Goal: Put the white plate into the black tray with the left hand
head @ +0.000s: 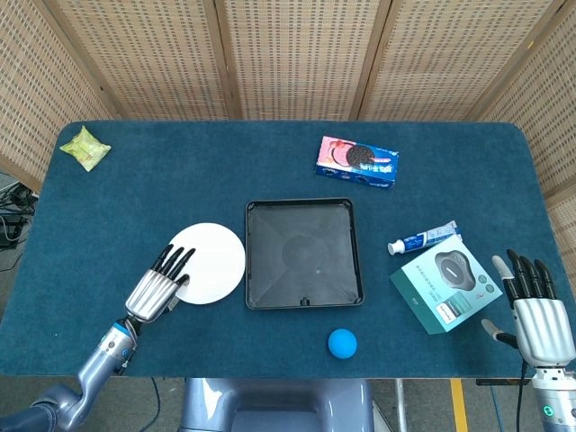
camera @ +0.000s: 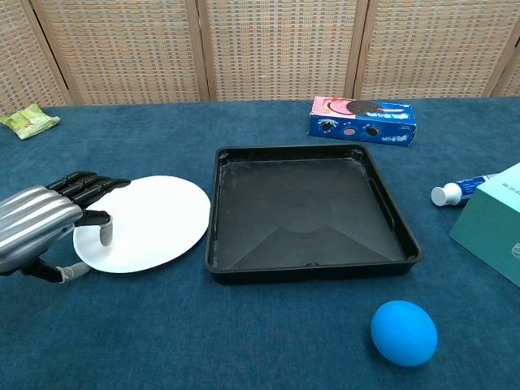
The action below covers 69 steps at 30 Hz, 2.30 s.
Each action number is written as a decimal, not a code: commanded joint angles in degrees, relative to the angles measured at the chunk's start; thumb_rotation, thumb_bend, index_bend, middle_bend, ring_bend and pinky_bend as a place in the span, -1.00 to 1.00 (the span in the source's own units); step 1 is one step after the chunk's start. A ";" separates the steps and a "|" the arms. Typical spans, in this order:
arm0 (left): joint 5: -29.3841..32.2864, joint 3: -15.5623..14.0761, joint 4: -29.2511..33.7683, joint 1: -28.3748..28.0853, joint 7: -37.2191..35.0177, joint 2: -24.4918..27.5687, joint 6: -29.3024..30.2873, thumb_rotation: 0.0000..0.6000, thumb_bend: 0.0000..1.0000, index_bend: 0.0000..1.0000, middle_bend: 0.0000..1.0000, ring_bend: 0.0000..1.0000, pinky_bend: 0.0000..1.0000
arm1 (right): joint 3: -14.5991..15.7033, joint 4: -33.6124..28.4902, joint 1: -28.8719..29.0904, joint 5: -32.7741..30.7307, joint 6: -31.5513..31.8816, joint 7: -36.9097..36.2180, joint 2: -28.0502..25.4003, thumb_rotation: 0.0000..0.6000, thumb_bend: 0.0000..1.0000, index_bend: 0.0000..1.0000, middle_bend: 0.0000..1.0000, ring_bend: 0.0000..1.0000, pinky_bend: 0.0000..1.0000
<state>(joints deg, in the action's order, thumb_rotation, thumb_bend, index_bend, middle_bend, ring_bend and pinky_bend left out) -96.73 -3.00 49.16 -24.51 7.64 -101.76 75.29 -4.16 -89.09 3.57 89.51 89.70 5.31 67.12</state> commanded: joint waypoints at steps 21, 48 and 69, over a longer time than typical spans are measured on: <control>1.22 0.30 -0.93 -0.93 0.21 -0.81 -0.92 1.00 0.07 0.09 -1.00 -1.00 -1.00 | 0.18 0.15 0.13 0.06 -0.42 -0.25 0.09 1.00 -0.66 -0.88 -1.00 -1.00 -1.00; -0.92 4.71 0.47 -2.81 -1.23 1.00 11.36 1.00 0.13 0.26 -1.00 -1.00 -1.00 | 0.17 -0.11 -0.04 0.49 0.20 -0.71 -0.14 1.00 -0.66 -0.89 -1.00 -1.00 -1.00; -0.91 12.54 11.86 -10.85 5.41 7.78 11.95 1.00 0.12 0.31 -1.00 -1.00 -1.00 | -0.37 1.12 0.18 -1.07 -0.75 -1.96 0.04 1.00 -0.66 -0.89 -1.00 -1.00 -1.00</control>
<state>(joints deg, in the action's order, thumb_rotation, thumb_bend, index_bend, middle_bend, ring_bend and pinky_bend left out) -97.76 9.03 60.50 -34.79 12.58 -94.36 87.64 -4.47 -88.08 3.70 88.55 89.08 3.43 67.12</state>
